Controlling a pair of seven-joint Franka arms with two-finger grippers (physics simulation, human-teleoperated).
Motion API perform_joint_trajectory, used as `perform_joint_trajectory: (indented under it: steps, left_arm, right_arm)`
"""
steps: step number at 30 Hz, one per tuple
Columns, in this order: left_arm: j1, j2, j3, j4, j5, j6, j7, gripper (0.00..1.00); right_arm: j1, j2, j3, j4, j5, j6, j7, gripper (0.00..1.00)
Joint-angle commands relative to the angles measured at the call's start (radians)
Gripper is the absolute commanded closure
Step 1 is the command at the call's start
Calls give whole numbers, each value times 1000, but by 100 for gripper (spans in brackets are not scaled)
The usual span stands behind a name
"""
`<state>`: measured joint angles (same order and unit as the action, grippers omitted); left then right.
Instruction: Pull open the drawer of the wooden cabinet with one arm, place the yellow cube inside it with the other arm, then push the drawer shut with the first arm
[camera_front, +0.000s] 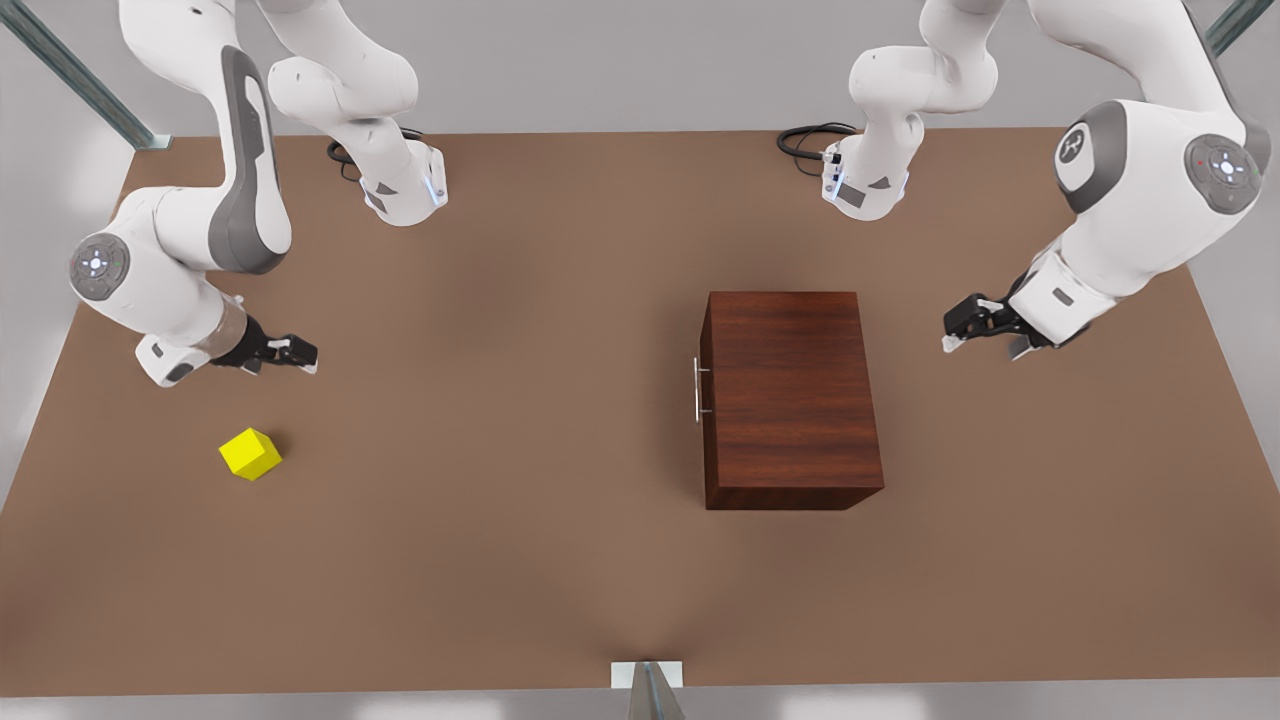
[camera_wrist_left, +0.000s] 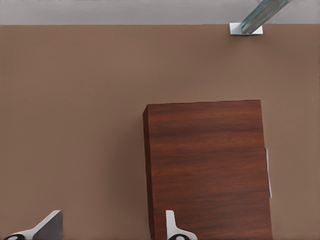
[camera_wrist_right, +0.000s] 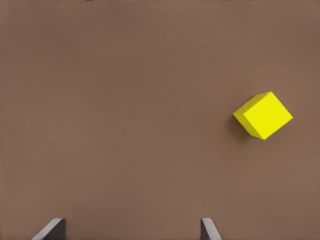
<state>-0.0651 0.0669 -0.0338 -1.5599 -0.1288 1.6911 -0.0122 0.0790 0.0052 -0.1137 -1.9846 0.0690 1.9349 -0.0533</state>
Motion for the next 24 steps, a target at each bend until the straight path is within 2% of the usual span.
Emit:
perform_joint_trajectory:
  steps: [1, 3, 4, 6, 9, 10, 15, 20, 24]
  left_arm:
    - [8, -1, -1, 0, 0, 16, 3, 0]
    - [4, 7, -5, 4, -2, 15, 1, 0]
    - [-5, 14, -5, 3, -2, -4, -14, 0]
    - [-76, 36, -5, -8, 23, -14, -86, 0]
    - [-334, 112, -5, 32, 136, -54, -452, 0]
    - [-396, 177, -5, 105, 138, -59, -578, 0]
    - [-634, 382, -3, 293, 209, -31, -991, 0]
    - [-687, 522, -3, 320, 304, 104, -1161, 0]
    - [-688, 568, 2, 322, 328, 157, -1187, 0]
  right_arm:
    - [-61, 4, -4, 4, 0, 18, -20, 0]
    - [-61, 13, -4, 10, -12, 18, -14, 0]
    - [-64, 47, -4, 73, -26, -42, -3, 0]
    - [-79, 44, -35, 93, -20, -82, 58, 0]
    - [-102, 23, -58, 95, -67, -136, 225, 0]
    - [-102, 4, -64, 96, -109, -122, 286, 0]
    - [-163, 55, -70, 98, -61, -47, 402, 0]
    - [-211, 125, -72, 125, -5, 26, 446, 0]
    - [-209, 176, -70, 159, -6, 50, 492, 0]
